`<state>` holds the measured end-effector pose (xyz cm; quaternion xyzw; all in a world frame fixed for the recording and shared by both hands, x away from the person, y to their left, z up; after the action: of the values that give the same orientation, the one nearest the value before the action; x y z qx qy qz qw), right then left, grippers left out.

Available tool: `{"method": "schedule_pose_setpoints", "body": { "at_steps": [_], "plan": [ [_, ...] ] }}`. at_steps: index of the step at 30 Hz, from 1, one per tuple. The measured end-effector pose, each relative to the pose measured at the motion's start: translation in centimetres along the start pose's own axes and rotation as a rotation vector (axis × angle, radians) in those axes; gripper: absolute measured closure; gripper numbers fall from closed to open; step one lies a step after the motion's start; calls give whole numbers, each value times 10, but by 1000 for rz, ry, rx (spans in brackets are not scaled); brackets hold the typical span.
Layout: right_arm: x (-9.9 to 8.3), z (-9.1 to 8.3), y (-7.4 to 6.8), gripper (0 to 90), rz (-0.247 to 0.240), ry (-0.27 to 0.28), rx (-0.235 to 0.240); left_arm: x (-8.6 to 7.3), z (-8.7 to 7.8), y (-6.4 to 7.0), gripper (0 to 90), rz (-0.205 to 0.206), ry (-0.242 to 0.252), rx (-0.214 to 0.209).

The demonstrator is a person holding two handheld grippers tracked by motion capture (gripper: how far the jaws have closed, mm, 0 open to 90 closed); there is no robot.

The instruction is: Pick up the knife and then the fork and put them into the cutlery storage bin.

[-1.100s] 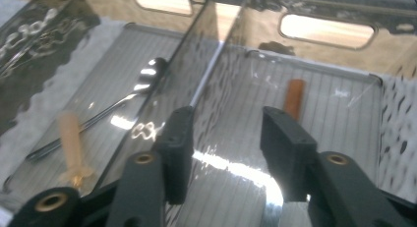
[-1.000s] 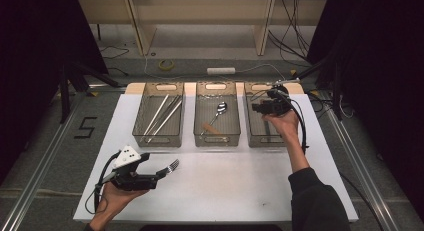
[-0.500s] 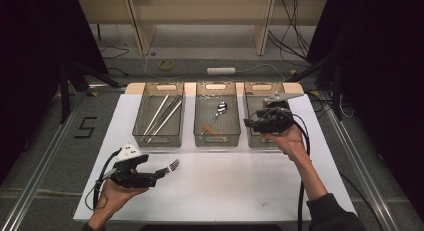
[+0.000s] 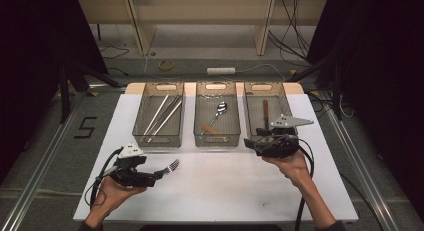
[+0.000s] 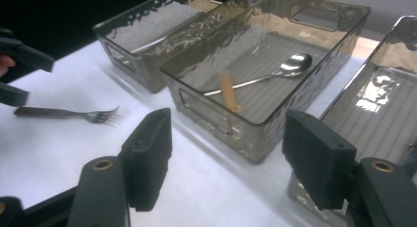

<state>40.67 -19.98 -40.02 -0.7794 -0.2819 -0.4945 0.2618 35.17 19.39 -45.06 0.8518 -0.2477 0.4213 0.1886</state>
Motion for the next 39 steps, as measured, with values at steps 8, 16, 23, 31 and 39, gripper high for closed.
{"method": "schedule_pose_setpoints", "body": {
  "at_steps": [8, 16, 23, 31, 39],
  "plan": [
    [-22, -7, -7, 356, 17, 27, 14, -3, 1, -4, 174, 21, -47, 18],
    [-30, -10, -18, 356, 10, 23, 37, -4, 2, -6, 193, 48, -135, 31],
    [-37, -10, -22, 335, 11, 7, 48, -7, 3, -10, 228, 58, -208, 38],
    [-43, -11, -29, 308, 8, -5, 66, -16, 5, -15, 315, 77, -305, 55],
    [-49, -13, -35, 306, -1, -21, 81, -25, 5, -18, 443, 95, -413, 53]
  ]
}}
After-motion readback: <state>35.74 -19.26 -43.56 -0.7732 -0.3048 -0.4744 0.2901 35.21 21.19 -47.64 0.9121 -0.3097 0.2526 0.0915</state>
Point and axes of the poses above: each handheld gripper's, and its own axes: z roughly forward along the jaws, x roughly out of its top, y roughly to its right, the point moved 3 cm from there along z, roughly forward along the jaws, and after that the axes turned 9 degrees about y, right-handed, at the moved point
